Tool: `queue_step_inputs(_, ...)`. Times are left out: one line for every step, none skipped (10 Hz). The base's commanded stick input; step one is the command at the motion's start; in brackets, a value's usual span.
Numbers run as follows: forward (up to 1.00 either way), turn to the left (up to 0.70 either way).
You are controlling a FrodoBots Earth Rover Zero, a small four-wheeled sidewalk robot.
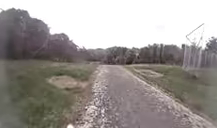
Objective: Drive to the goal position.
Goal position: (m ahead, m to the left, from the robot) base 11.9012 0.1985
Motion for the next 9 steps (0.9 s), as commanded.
queue_step_inputs(0.85, 0.00)
queue_step_inputs(0.85, 0.00)
queue_step_inputs(0.85, 0.00)
queue_step_inputs(0.85, 0.00)
queue_step_inputs(0.85, 0.00)
queue_step_inputs(0.85, 0.00)
queue_step_inputs(0.85, -0.07)
queue_step_inputs(0.85, -0.19)
queue_step_inputs(0.85, -0.30)
